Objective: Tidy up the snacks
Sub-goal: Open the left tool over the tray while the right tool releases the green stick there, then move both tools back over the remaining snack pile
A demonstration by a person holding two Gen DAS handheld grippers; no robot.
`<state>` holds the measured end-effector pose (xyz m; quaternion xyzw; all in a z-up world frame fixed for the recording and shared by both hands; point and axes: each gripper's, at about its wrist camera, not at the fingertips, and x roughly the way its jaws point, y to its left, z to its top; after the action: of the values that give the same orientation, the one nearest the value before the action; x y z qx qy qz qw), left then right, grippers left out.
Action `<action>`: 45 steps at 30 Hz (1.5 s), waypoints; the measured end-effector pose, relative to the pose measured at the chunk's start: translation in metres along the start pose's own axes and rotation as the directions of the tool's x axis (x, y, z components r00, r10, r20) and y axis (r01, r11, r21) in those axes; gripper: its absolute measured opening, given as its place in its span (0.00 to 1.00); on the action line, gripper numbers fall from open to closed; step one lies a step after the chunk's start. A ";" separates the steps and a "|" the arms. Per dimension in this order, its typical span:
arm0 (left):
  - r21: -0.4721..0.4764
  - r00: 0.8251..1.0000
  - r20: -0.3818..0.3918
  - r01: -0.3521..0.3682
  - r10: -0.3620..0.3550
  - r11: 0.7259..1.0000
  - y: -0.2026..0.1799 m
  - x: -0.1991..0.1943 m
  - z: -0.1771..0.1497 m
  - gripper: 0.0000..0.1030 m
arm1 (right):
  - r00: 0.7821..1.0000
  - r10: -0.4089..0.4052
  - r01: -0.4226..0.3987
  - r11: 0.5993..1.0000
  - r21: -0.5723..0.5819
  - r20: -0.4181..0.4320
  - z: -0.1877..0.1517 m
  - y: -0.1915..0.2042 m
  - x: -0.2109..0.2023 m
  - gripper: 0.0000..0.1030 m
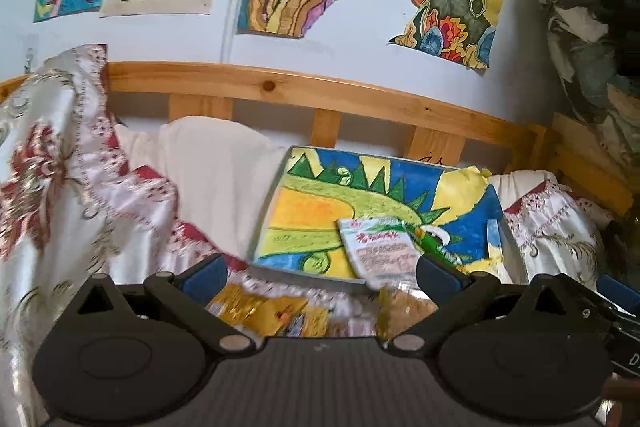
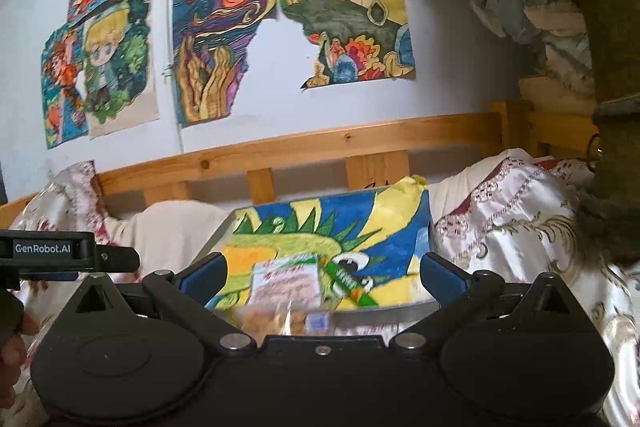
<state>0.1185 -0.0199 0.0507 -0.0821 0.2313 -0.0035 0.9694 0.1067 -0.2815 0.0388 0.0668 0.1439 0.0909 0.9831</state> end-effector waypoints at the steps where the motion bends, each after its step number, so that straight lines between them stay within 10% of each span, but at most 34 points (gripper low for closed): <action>1: 0.002 1.000 -0.001 -0.003 0.003 1.000 0.002 -0.006 -0.005 0.99 | 1.000 0.000 0.000 1.000 -0.001 -0.005 -0.002 0.003 -0.005 0.99; 26: 0.110 0.980 -0.196 -0.013 0.035 0.994 0.031 -0.043 -0.081 0.99 | 0.948 -0.075 0.063 0.997 -0.049 -0.310 -0.070 0.056 -0.056 0.99; 45: 0.070 0.957 -0.274 -0.075 0.091 0.995 0.042 -0.031 -0.086 0.99 | 0.917 -0.083 0.065 0.996 -0.059 -0.390 -0.078 0.058 -0.042 0.99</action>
<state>0.0512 0.0089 -0.0182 -0.0422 0.3677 0.0189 0.9288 0.0351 -0.2247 -0.0149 0.0196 0.3382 0.0683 0.9384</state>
